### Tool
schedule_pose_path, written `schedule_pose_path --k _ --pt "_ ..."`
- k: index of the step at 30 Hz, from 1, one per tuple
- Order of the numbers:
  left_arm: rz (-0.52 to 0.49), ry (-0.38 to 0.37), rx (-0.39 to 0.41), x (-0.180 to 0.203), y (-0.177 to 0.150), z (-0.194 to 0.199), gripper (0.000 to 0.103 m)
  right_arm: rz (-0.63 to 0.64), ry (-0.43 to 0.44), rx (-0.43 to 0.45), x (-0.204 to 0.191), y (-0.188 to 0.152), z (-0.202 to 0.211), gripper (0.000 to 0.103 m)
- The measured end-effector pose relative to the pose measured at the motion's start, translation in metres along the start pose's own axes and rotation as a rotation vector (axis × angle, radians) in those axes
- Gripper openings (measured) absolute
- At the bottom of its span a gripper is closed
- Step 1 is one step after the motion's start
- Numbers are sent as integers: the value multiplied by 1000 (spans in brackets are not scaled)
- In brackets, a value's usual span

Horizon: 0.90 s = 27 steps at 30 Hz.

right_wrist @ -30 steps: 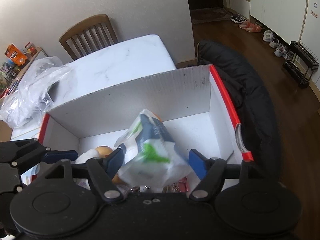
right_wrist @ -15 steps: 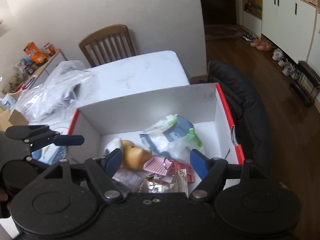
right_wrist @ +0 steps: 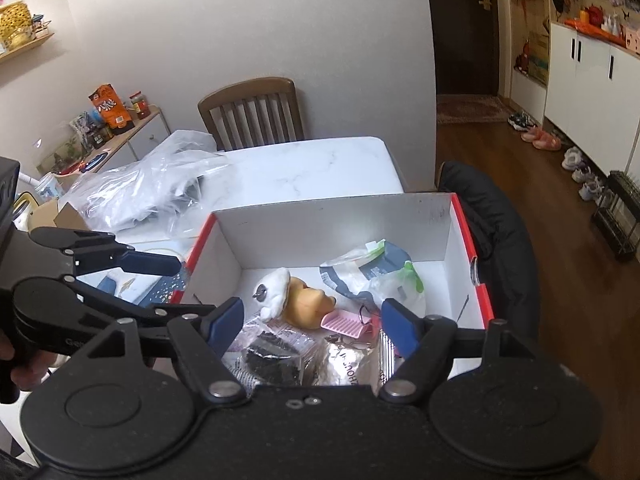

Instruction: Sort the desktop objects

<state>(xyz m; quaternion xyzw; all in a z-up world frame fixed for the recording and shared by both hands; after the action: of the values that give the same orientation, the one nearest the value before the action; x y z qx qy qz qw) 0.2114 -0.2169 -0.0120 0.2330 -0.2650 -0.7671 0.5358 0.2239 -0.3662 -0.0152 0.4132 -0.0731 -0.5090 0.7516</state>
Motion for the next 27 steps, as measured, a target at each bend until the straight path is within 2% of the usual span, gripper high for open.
schedule_pose_path --k 4,7,15,19,27 --pt "-1 12 14 2 -7 12 70 30 -7 17 -7 -7 6 77" --pt "9 21 26 2 -11 21 83 48 -12 25 -12 -12 10 80" --pt "37 42 31 -1 -25 31 88 105 -12 71 -26 -20 21 94" --pt "48 52 39 -2 -32 35 101 117 -18 89 -31 -24 25 98" --pt "46 54 50 2 -46 44 102 120 -32 98 -33 -37 33 99"
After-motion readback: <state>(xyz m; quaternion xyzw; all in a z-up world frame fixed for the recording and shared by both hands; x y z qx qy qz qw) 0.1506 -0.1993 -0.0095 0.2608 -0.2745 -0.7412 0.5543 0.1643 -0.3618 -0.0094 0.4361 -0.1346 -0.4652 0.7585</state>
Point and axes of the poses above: each gripper's, at about its wrist camera, not at the fingertips, and z roughly against the way its jaws point, x to its right, y to its top, the point moved 4 cm from there along -z, roughly the way its jaws point, and after that the axes turned 9 degrees about y, right-handed, at the moved point
